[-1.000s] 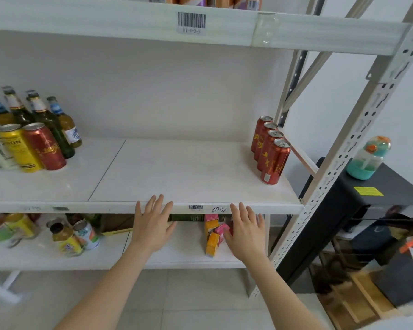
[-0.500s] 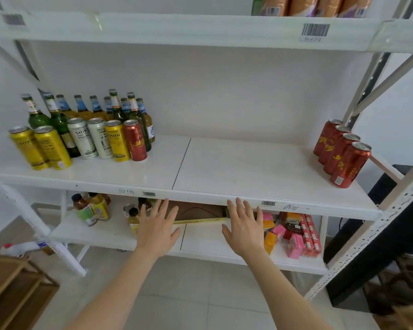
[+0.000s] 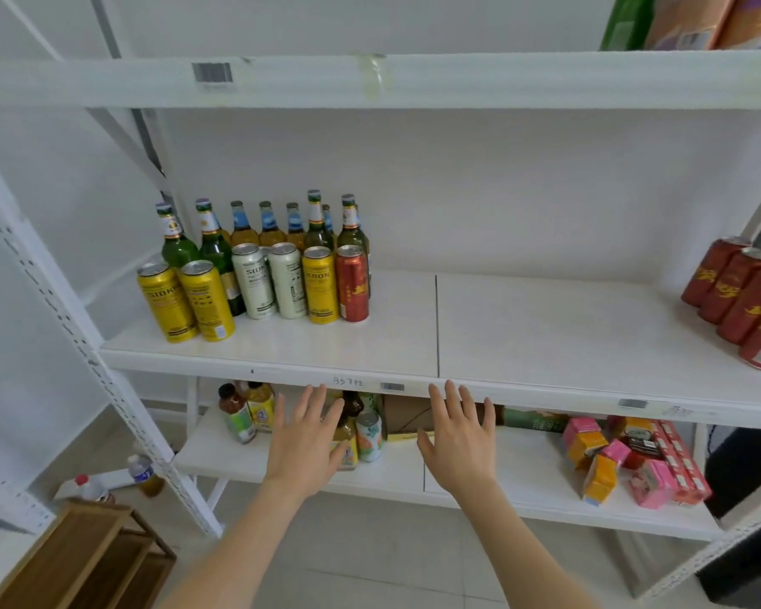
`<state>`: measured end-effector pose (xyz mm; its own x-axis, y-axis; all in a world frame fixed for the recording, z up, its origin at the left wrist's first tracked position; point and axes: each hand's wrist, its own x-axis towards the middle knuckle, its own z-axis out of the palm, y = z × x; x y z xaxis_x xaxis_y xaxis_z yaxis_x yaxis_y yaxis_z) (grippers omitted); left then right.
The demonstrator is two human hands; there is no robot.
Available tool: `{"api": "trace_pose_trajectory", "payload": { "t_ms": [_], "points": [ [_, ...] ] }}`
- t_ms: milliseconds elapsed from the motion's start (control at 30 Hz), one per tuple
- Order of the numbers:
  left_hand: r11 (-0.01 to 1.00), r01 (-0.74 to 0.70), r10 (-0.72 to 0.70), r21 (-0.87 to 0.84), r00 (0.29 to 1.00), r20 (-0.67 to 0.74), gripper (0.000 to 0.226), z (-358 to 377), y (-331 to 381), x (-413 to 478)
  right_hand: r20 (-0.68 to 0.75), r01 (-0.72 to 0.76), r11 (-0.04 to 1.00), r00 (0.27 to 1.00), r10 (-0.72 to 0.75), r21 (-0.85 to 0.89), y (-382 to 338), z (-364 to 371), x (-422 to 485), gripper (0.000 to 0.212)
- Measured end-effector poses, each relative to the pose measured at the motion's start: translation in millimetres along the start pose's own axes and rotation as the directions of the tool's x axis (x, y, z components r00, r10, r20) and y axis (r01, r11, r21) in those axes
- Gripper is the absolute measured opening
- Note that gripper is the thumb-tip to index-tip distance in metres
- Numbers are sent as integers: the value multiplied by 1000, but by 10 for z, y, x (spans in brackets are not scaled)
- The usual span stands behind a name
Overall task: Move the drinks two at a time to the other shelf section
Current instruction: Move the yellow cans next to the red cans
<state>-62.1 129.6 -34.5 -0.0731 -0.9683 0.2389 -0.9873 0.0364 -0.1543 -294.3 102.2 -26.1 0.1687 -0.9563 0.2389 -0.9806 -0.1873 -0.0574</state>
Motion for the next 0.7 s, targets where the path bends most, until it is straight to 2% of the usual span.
{"api": "trace_pose_trajectory", "payload": {
  "t_ms": [367, 500, 700],
  "points": [
    [1000, 11, -11, 18, 1000, -1, 59, 334, -1327, 444, -28, -18, 1000, 999, 17, -4, -1289, 323, 782, 69],
    [1000, 19, -19, 13, 1000, 0, 60, 387, -1890, 541, -17, 35, 999, 999, -35, -10, -1810, 325, 1028, 68],
    [1000, 30, -30, -3, 999, -39, 57, 506, -2834, 556, -51, -36, 999, 998, 35, -21, -2660, 452, 1330, 70]
  ]
}}
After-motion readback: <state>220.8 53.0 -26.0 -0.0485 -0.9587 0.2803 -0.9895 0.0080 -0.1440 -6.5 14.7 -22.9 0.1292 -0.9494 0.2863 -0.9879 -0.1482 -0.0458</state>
